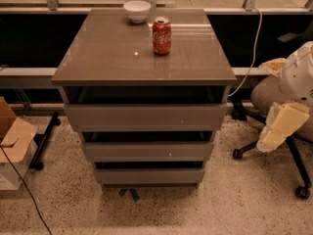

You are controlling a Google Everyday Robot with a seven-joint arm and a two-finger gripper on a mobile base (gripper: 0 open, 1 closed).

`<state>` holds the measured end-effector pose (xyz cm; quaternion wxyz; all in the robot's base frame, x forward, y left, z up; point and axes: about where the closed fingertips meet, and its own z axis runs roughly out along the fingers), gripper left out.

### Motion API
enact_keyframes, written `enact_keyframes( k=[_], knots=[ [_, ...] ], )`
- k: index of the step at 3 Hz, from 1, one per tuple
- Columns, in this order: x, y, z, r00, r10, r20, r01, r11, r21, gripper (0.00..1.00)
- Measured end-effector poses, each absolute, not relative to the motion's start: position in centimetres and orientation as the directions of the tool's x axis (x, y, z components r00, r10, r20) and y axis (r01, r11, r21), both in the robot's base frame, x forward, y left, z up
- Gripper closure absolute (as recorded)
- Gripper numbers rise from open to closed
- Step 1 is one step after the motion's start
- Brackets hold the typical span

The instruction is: Open bottom drawer

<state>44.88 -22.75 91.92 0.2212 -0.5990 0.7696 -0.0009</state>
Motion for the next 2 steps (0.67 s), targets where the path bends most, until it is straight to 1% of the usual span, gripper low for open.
enact_keyframes(
  k=[2],
  knots=[
    [44.31, -22.36, 91.62, -0.170, -0.933, -0.317, -0.924, 0.263, -0.277, 0.00]
  ],
)
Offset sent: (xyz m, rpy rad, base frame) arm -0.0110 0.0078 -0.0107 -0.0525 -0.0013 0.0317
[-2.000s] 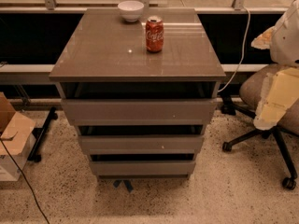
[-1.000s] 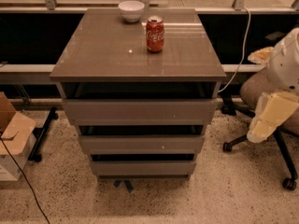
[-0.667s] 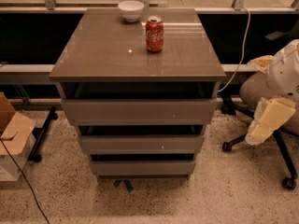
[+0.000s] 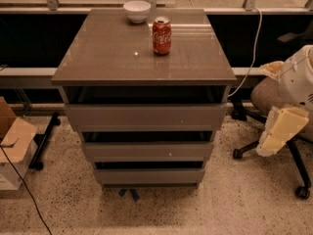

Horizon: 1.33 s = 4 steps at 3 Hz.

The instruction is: Open bottom drawer

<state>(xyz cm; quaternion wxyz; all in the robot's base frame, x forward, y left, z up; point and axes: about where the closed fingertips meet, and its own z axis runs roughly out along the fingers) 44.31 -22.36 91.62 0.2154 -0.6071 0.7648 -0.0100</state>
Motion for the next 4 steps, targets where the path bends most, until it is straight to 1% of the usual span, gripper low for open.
enact_keyframes(
  k=[1, 2, 3, 4],
  knots=[
    [44.0, -21.8, 90.3, -0.152, -0.931, -0.332, -0.926, 0.251, -0.281, 0.00],
    [44.5, -21.3, 88.6, -0.132, -0.919, -0.372, -0.928, 0.247, -0.280, 0.00],
    [46.5, -22.4, 81.7, -0.140, -0.885, -0.443, -0.932, 0.269, -0.244, 0.00],
    [46.5, -22.2, 81.4, -0.139, -0.891, -0.431, -0.936, 0.260, -0.236, 0.00]
  ],
)
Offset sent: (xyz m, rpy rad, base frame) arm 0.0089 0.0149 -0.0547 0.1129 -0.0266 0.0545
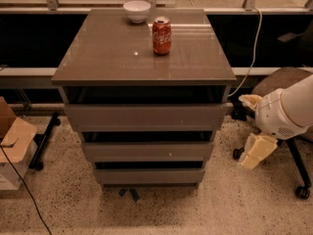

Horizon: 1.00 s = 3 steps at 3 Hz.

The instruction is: Open bottom drawer

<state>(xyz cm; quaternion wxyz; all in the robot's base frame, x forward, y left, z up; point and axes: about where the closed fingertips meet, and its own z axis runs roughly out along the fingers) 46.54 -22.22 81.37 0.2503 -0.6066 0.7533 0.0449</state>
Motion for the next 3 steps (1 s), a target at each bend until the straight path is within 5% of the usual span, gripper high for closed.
enact_keyframes(
  k=[3],
  knots=[
    [48.4, -21.8, 69.8, -0.166, -0.866, -0.472, -0.947, 0.274, -0.169, 0.00]
  ],
)
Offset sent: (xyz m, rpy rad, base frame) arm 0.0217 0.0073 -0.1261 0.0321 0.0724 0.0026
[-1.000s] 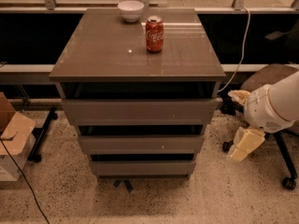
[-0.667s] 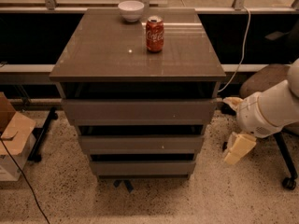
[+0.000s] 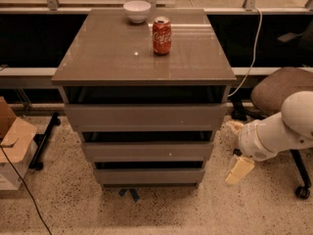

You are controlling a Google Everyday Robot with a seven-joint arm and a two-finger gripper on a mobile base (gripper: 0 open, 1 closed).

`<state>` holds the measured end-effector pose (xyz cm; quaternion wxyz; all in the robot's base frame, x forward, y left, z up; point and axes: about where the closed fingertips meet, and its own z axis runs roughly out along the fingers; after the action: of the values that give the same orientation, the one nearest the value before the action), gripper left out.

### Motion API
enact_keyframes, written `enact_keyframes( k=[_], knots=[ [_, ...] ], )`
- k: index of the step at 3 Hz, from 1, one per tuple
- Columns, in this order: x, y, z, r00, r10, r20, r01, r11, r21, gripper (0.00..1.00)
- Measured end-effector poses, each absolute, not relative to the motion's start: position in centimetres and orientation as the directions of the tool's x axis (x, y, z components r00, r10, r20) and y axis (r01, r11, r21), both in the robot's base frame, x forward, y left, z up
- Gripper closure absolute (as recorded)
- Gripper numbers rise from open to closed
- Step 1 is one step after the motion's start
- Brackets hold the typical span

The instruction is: Open bottom drawer

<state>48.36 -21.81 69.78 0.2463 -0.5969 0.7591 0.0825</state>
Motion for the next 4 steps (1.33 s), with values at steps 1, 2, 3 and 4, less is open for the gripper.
enact_keyframes(
  k=[1, 2, 3, 4],
  knots=[
    [48.5, -22.4, 64.9, -0.182, -0.833, -0.523, -0.944, 0.297, -0.145, 0.00],
    [49.0, -22.7, 58.3, -0.224, -0.785, -0.578, -0.938, 0.335, -0.091, 0.00],
    [49.4, -22.6, 53.5, -0.270, -0.754, -0.599, -0.931, 0.362, -0.036, 0.00],
    [49.8, -21.9, 52.6, -0.280, -0.754, -0.594, -0.929, 0.369, -0.030, 0.00]
  ],
)
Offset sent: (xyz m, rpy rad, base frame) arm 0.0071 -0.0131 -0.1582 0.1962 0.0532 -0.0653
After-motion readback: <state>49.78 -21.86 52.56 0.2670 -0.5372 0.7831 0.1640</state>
